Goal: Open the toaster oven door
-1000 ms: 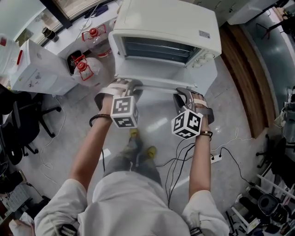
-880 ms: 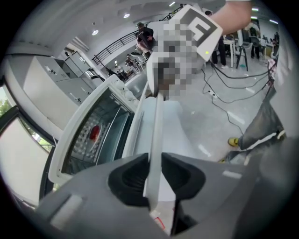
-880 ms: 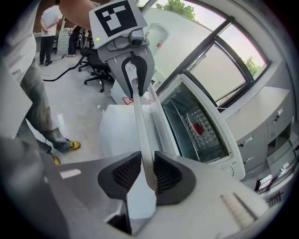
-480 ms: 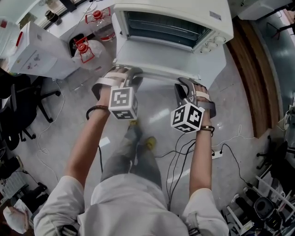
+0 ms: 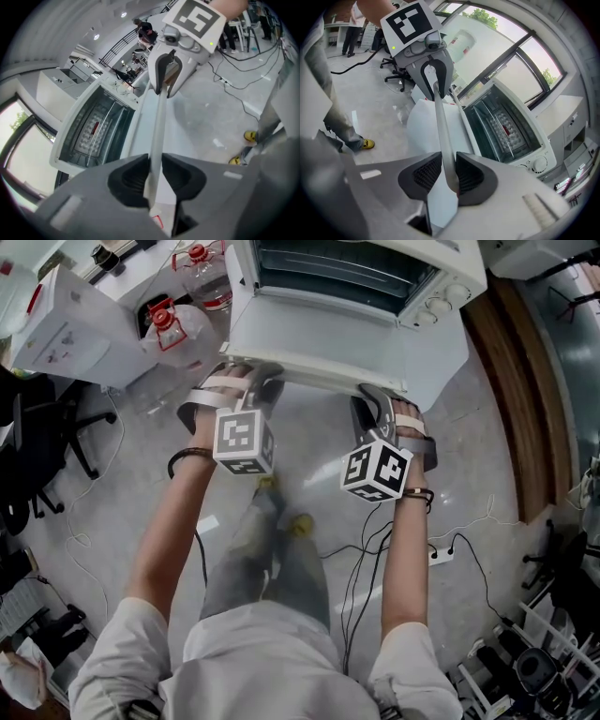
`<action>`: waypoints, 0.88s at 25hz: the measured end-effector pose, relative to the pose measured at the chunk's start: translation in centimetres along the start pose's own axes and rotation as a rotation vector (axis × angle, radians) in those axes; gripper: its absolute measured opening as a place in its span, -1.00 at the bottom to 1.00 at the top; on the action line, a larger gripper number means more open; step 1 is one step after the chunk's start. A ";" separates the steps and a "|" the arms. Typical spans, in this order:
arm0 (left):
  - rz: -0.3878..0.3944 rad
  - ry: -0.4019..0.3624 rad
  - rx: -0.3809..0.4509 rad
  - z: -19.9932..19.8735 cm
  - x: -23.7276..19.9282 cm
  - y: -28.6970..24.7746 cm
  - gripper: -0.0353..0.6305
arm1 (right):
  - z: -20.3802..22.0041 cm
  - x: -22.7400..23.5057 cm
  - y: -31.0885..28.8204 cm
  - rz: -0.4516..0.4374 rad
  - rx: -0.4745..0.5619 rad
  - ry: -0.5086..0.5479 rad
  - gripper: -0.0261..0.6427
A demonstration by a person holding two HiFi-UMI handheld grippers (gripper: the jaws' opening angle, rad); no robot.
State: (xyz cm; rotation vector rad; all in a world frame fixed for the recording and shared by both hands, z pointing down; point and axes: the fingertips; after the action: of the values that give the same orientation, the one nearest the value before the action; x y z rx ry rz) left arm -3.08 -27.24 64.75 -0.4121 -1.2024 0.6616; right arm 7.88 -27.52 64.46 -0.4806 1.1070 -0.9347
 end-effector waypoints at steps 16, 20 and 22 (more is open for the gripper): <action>-0.144 -0.073 -0.012 1.6 5.7 -2.9 -0.54 | 2.5 -4.5 -3.2 0.099 0.056 0.052 -0.68; -0.166 -0.084 -0.013 2.0 7.0 -3.6 -0.50 | 3.0 -5.4 -4.0 0.126 0.068 0.060 -0.68; -0.177 -0.091 -0.015 2.2 7.5 -4.0 -0.48 | 3.2 -5.8 -4.4 0.138 0.073 0.061 -0.68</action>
State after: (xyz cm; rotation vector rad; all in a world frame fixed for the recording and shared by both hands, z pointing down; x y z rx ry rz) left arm -2.60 -25.34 73.30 -0.2866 -1.3139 0.5231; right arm 8.26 -25.50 72.13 -0.3139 1.1419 -0.8701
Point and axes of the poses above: the fingertips, and each gripper's own axes: y backward along the fingers, x to its right, z out of its underside, and after that the axes turned 8 degrees about -z, right-handed
